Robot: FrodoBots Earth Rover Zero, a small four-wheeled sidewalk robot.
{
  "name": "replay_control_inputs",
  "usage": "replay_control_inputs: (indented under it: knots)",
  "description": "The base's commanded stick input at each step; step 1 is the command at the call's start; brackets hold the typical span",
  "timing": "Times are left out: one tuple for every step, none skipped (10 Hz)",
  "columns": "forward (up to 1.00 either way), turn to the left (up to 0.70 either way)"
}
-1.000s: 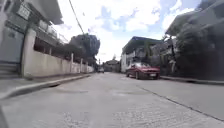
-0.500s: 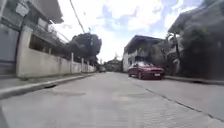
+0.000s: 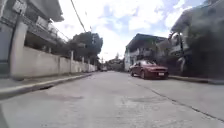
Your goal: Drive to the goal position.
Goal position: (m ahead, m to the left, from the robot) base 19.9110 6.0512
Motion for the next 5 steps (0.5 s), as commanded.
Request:
replay_control_inputs:
  knots:
    - [0.7,0.0]
    - [0.7,0.0]
    - [0.7,0.0]
    - [0.7,0.0]
    - [0.7,0.0]
